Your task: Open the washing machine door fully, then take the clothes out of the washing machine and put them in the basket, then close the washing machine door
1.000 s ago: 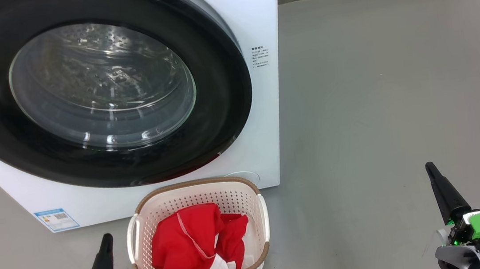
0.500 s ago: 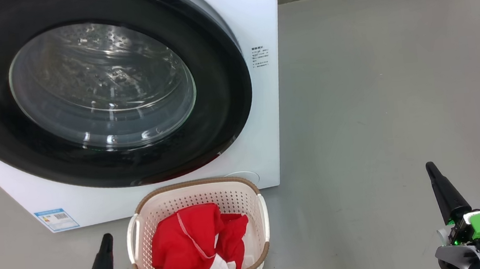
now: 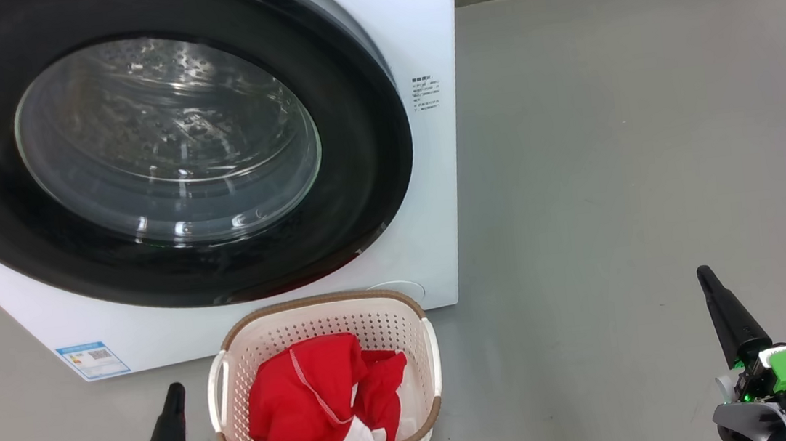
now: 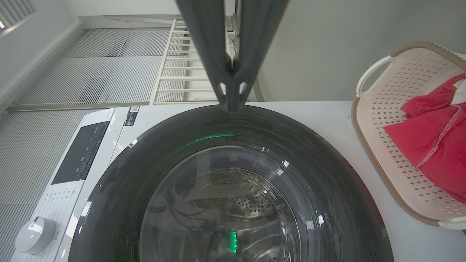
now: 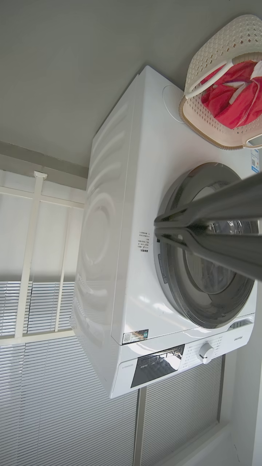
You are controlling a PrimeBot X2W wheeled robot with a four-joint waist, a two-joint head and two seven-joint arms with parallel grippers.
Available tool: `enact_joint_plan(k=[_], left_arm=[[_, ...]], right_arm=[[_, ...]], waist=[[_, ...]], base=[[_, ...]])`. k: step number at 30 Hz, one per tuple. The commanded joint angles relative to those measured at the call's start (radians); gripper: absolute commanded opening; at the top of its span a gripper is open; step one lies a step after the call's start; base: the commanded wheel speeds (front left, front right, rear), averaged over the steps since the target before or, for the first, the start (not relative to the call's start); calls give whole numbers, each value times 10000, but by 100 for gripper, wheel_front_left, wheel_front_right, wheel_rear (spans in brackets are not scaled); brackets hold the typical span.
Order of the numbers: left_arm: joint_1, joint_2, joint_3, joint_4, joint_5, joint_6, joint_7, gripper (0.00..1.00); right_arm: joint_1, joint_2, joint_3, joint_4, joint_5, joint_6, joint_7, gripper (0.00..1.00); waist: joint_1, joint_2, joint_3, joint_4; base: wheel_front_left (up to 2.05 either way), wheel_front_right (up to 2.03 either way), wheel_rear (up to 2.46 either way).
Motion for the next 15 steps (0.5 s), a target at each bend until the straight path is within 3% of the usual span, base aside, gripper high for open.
enact_joint_plan(k=[1,15], left_arm=[[-410,181,279,-232,-69,-69,35,0],[-410,181,279,-232,-70,-69,35,0]], right_arm=[[-422,-130,146,-297,1,4,40,0],[-424,-119,130,-297,-13,4,53,0]], waist=[[0,-1,0,0],[0,-1,0,0]], base=[[0,0,0],[0,0,0]])
